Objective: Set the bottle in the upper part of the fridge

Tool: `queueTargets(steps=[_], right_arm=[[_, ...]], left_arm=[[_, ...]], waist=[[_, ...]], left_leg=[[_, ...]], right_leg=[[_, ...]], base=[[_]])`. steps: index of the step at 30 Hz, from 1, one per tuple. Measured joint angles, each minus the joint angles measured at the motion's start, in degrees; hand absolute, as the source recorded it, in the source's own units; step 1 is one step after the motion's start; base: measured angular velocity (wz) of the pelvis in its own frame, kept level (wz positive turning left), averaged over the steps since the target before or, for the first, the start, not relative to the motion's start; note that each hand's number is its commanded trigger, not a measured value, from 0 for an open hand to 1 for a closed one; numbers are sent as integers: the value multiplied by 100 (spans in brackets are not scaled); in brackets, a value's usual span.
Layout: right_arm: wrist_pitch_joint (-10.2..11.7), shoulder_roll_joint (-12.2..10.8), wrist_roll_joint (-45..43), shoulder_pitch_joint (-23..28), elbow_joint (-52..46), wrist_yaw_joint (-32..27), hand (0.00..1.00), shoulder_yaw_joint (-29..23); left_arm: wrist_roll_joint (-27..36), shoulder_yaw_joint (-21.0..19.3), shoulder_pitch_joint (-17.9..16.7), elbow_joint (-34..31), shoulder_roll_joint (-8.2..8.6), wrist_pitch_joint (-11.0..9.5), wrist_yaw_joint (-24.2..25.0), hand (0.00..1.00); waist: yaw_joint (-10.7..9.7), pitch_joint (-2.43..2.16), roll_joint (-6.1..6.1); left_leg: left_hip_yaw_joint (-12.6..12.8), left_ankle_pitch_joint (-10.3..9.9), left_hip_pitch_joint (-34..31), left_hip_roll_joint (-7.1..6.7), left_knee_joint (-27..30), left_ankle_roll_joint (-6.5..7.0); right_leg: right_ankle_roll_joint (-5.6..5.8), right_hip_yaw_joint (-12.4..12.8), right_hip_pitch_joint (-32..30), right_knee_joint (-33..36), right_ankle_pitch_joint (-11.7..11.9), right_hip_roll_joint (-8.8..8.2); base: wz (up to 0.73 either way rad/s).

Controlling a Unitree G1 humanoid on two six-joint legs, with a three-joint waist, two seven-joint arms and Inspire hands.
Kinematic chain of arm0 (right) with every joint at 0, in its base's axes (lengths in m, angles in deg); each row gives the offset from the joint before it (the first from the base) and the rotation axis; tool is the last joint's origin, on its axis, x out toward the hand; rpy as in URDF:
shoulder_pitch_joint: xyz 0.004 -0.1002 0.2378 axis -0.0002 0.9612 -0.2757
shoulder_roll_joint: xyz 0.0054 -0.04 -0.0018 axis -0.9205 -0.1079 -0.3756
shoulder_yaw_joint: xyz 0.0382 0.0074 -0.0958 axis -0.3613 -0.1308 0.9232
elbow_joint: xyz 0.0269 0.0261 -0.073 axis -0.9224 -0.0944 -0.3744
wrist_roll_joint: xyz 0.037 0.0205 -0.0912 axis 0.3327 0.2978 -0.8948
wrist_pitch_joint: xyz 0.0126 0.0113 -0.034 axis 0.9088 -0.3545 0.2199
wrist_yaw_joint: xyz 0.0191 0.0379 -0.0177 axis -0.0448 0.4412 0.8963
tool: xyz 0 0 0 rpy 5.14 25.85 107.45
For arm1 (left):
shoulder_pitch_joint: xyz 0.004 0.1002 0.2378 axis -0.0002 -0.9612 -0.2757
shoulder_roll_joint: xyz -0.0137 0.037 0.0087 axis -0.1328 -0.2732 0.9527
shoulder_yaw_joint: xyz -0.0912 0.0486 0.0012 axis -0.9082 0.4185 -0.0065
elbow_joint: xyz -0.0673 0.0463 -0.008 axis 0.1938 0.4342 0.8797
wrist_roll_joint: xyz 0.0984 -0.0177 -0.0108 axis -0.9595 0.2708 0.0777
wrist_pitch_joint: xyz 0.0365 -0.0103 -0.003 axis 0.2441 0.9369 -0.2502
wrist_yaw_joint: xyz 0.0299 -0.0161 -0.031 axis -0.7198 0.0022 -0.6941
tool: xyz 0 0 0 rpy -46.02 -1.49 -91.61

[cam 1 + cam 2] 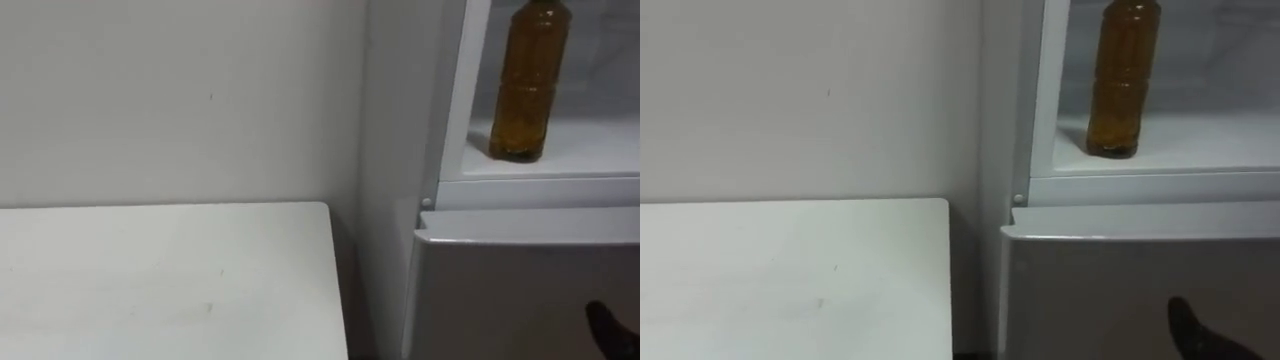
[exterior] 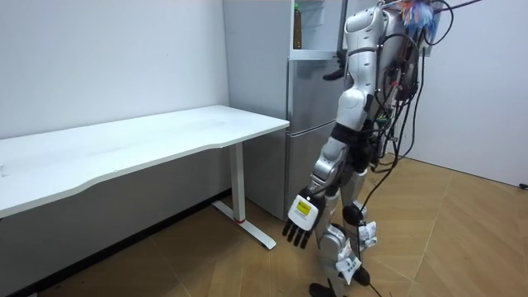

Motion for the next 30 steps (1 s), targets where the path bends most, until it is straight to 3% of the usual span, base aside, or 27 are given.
queueTargets(steps=[3,8,11,19,23,30], right_arm=[[23,-11,123,38,729,7,0,69],[47,-14,337,355,1561,26,0,341],[25,-49,417,437,2276,208,0,447],[-57,-51,570,408,4054,516,0,637],[-214,-56,571,362,4865,677,0,691],[-626,-60,637,296,5517,1382,0,717]], left_arm=[[1,38,30,-221,19,-1,0,0],[72,81,20,-401,31,-15,0,0],[64,78,20,-441,55,-77,0,0],[43,89,-17,-478,56,-163,-1,0],[-4,88,-101,-355,55,-145,-1,0],[-373,93,-143,-280,65,153,0,0]], waist=[[-2,11,26],[-10,-60,100],[-63,-48,136],[-97,-21,92],[-57,-21,87],[11,2,102]], left_leg=[[2,-1,3,-4,-13,0],[10,1,49,-24,-97,-3],[10,4,51,-48,-128,-4],[-2,3,117,-69,-166,-4],[-2,1,216,-84,-259,-3],[7,1,229,-92,-294,-2]], right_leg=[[1,3,-1,-12,0,2],[3,0,50,-105,-3,9],[6,-1,27,-98,-5,8],[27,10,144,-198,-22,10],[49,97,196,-213,-41,18],[54,62,196,-220,-45,12]], base=[[0],[0],[0],[1],[-3],[0]])
